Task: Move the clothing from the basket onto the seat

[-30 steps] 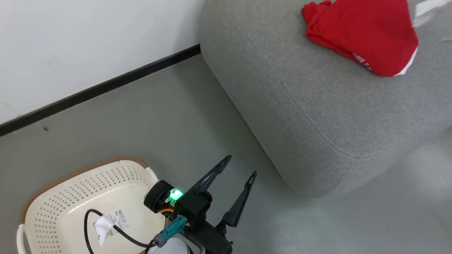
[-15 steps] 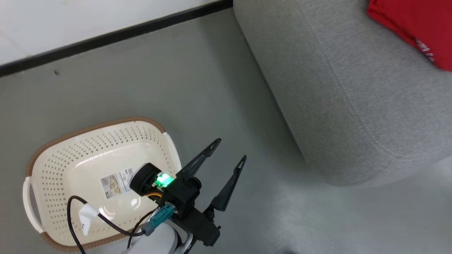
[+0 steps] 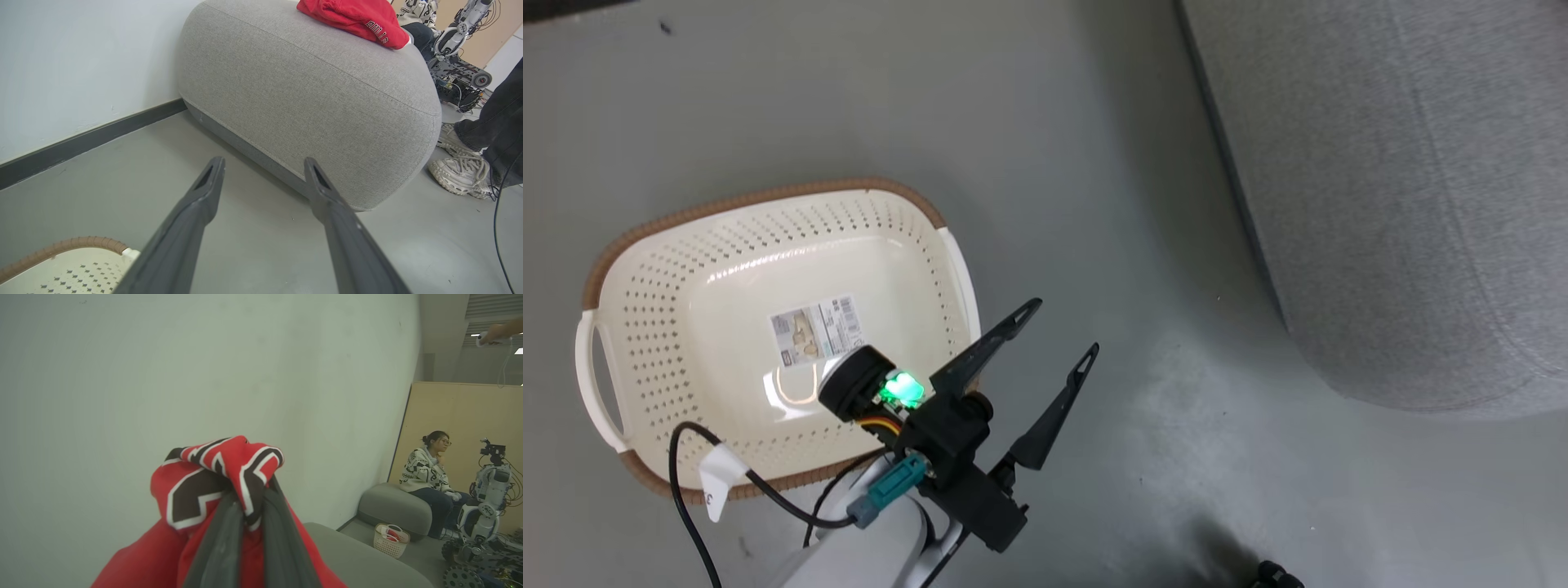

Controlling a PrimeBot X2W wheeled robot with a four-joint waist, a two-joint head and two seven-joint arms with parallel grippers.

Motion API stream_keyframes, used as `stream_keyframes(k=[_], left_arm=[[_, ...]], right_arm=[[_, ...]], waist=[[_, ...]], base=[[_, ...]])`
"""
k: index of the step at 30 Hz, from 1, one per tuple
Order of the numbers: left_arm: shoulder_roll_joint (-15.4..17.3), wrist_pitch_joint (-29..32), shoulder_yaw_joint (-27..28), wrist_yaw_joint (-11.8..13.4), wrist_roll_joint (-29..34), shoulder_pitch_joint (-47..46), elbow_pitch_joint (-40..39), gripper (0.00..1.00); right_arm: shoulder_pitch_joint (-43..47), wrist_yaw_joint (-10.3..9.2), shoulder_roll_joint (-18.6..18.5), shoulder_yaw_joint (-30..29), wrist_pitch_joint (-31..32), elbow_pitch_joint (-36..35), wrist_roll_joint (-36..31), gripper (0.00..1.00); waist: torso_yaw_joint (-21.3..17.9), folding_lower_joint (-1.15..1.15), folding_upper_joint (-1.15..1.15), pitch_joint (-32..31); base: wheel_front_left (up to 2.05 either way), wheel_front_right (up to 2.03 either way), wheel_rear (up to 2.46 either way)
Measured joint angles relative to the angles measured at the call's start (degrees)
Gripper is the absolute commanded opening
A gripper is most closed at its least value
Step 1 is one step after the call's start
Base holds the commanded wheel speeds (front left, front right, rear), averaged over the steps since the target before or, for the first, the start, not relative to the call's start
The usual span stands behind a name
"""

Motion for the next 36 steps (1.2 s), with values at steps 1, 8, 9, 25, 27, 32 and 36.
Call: stream_keyframes(k=[1, 8, 9, 25, 27, 32, 36], left_arm=[[0.3, 0.0, 0.0, 0.0, -0.1, -0.4, 0.0, 1.0], [0.4, 0.0, 0.8, 0.0, -1.0, -2.1, -0.2, 1.0], [0.4, 0.0, 0.9, 0.0, -1.1, -2.2, -0.2, 1.0], [-0.1, 0.0, 1.5, 0.0, -2.1, -4.2, 1.8, 1.0], [-0.3, 0.0, 1.4, 0.0, -2.5, -4.2, 2.1, 1.0], [-1.4, 0.0, 0.9, 0.0, -3.6, -4.2, 3.0, 1.0], [-2.1, 0.0, 0.9, 0.0, -4.0, -4.4, 3.9, 1.0]], right_arm=[[-1.1, -0.01, -0.3, -0.2, 0.3, 0.2, 0.0, 0.0], [-3.1, -0.18, -0.5, -1.2, 1.0, 1.4, -1.8, 0.0], [-3.1, -0.18, -0.2, -1.6, 1.5, 2.2, -2.3, 0.0], [3.5, -0.23, 10.0, -5.4, 2.1, 17.4, -5.1, 0.13], [3.5, -0.23, 10.0, -4.8, 1.1, 17.8, -5.1, 0.97], [3.1, 1.87, 9.0, -3.4, -1.5, 19.5, -5.1, 1.0], [2.1, 4.63, 7.6, -1.7, -3.2, 20.6, -6.2, 1.0]], waist=[[0.3, 0.0, 0.0, 0.7], [2.4, 0.0, 0.0, 4.9], [2.6, 0.0, 0.0, 5.4], [5.1, -0.02, 0.0, 6.7], [5.4, -0.02, 0.0, 6.2], [6.1, -0.02, 0.0, 4.6], [6.8, -0.02, 0.0, 3.0]], base=[[0.0, 0.0, 0.0], [0.0, 0.0, 0.0], [0.0, 0.0, 0.0], [0.0, 0.0, 0.0], [0.0, 0.0, 0.0], [0.0, 0.0, 0.0], [0.0, 0.0, 0.0]])
